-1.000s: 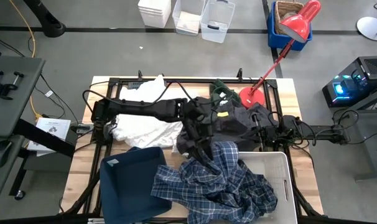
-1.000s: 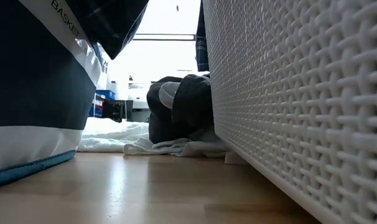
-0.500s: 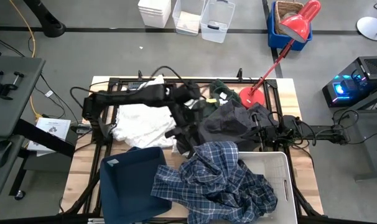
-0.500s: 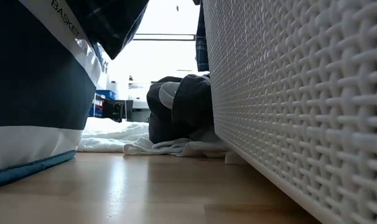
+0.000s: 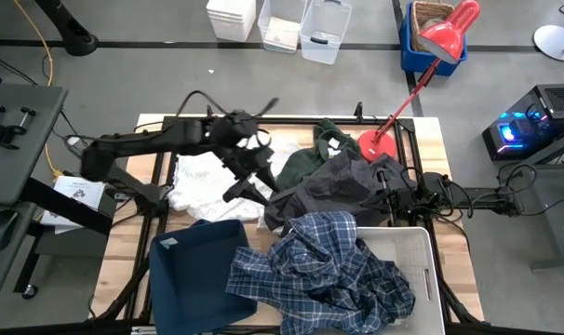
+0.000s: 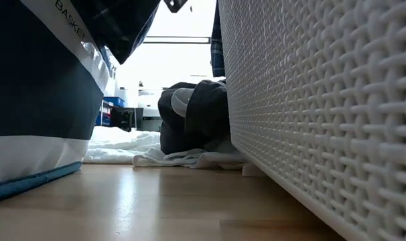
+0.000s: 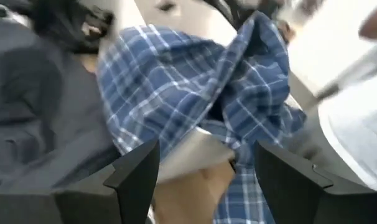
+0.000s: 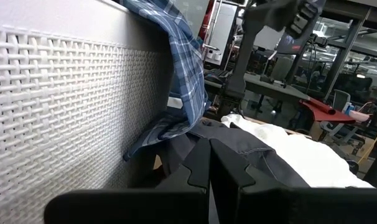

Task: Sort clothes
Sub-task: Put the blue checkered long-sleeve shirt into the white laundry bin

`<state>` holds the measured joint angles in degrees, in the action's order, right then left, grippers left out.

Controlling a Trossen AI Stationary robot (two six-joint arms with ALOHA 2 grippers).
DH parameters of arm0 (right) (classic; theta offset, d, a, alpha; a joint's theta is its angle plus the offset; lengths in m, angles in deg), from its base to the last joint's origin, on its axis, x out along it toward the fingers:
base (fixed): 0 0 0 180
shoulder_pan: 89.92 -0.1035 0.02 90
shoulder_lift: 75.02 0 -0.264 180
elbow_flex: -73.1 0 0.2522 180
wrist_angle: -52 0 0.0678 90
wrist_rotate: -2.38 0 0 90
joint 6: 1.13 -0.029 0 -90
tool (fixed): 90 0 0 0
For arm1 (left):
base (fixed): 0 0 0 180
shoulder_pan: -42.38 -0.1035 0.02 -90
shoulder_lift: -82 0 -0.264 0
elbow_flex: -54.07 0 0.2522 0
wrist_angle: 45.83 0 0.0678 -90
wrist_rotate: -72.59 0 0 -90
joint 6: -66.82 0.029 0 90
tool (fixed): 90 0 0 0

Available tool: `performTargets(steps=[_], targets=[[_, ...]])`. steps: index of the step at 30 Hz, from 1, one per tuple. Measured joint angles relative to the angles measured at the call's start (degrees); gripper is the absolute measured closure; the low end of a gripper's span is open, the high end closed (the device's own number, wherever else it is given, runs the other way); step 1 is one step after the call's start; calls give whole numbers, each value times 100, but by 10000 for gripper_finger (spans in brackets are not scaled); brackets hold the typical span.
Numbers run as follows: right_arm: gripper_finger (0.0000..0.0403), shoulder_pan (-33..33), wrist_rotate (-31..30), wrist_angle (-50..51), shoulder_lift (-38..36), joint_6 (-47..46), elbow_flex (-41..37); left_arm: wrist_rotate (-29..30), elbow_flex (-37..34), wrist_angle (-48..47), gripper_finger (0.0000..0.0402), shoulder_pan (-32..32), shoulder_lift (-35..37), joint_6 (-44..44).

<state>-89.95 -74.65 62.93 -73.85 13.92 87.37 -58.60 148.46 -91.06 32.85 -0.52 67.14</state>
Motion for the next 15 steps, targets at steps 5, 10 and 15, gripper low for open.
performTargets(steps=[5,10,15], targets=[[402,0,0,1,0,0,0,626,-1546,2287,156,-218,939,-1120],[402,0,0,0,0,0,0,1500,-2342,3275,156,-324,1598,-1416],[402,0,0,0,0,0,0,1653,-2707,3176,156,-424,2059,-1364]])
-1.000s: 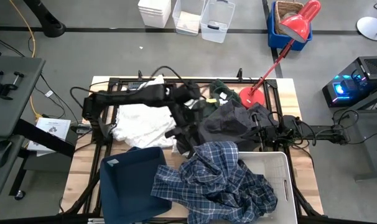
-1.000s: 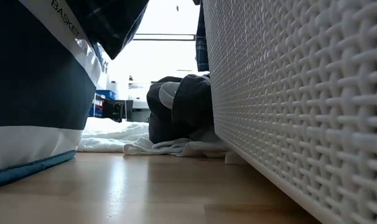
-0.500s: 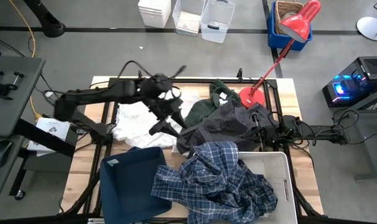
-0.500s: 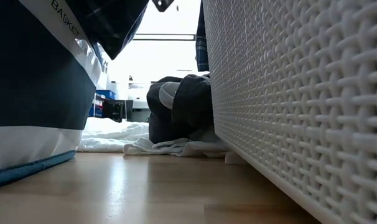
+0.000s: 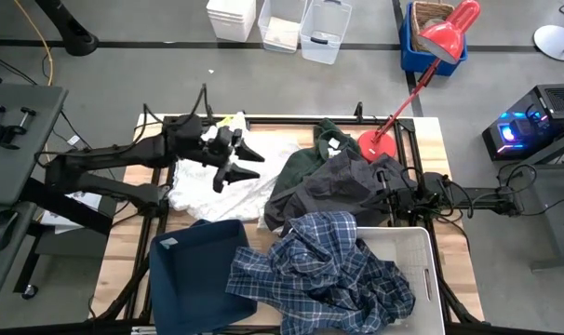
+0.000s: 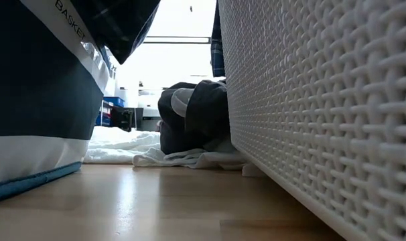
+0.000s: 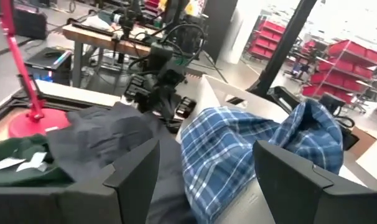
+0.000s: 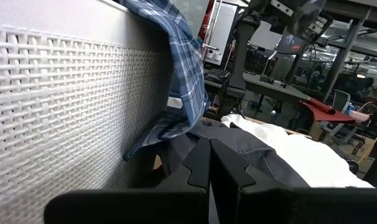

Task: Sort clothes
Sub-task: Put the blue checkered long-sleeve shirt into the white laundry bin

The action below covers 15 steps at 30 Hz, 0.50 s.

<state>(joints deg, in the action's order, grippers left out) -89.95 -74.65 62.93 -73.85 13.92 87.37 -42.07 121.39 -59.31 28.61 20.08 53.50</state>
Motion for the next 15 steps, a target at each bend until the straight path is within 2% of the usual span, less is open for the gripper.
performTargets(steps=[6,11,15], targets=[[402,0,0,0,0,0,0,223,-686,-365,156,8,520,-195],[402,0,0,0,0,1,0,687,-1315,131,156,140,916,-600],[402,0,0,0,0,2,0,1017,-1558,455,156,238,1101,-760]])
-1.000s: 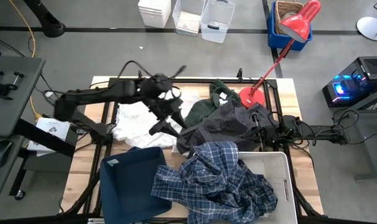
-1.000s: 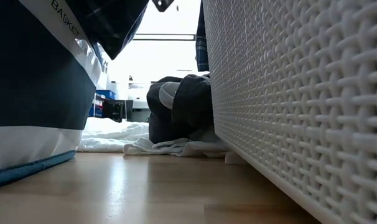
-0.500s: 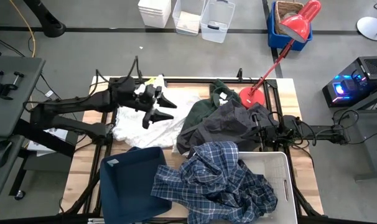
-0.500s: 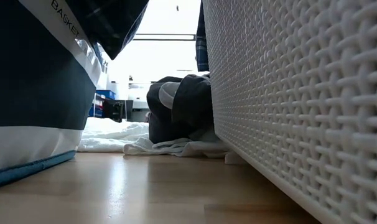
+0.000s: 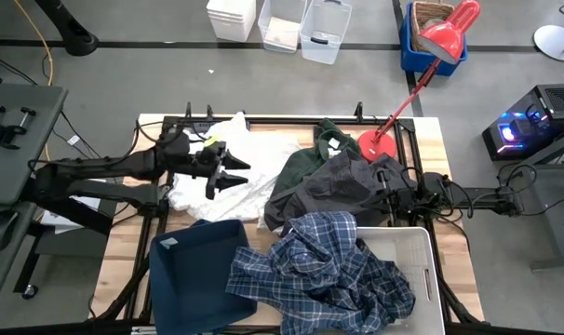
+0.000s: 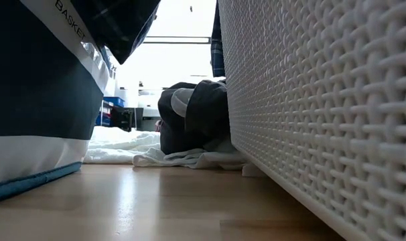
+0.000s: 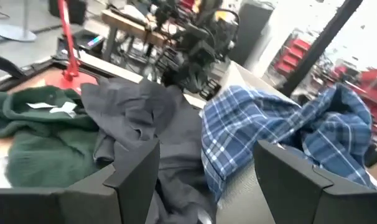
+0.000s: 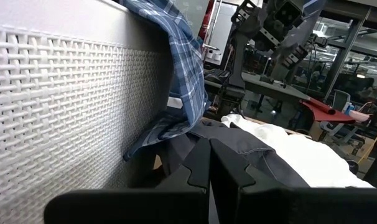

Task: Sort clothes
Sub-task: Put the blue checkered long-sleeve shirt into the white laundry bin

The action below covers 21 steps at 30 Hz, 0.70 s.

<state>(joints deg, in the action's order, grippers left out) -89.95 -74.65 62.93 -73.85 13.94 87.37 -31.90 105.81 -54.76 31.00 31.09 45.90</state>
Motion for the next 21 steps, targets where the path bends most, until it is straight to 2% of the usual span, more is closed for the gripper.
performTargets(steps=[4,10,21], targets=[[402,0,0,-2,0,-2,1,264,-57,86,156,32,35,132],[402,0,0,-2,0,-2,0,13,-61,-147,156,29,-5,889],[402,0,0,0,0,-1,0,-27,-59,-9,156,247,8,788]])
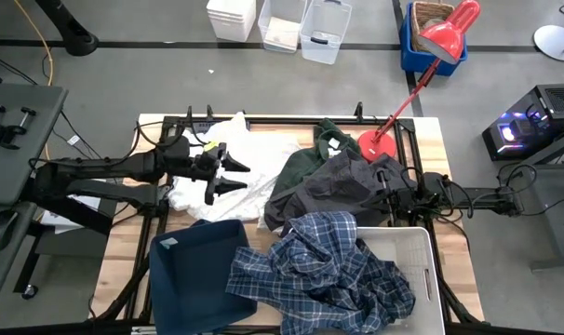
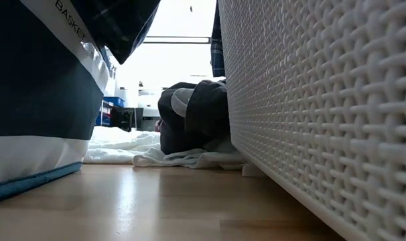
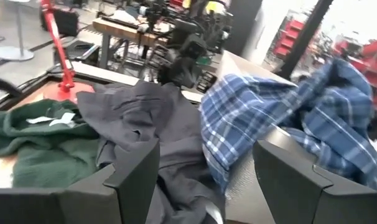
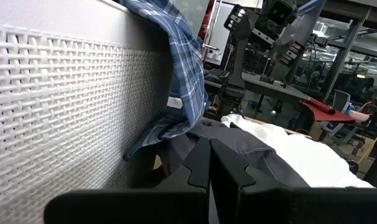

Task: Sort clothes
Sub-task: Put the blue checkered long-sleeve shirt into the white laundry bin

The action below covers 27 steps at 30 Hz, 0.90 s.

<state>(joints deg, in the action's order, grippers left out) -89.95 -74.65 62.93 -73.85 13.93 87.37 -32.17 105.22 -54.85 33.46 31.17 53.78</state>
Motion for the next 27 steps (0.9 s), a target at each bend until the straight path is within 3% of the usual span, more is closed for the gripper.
performTargets(steps=[17,27], targets=[[402,0,0,0,0,0,1,1141,4,-611,156,1229,-212,2101],[402,0,0,-1,0,1,0,1163,4,-441,156,1631,-743,2265]])
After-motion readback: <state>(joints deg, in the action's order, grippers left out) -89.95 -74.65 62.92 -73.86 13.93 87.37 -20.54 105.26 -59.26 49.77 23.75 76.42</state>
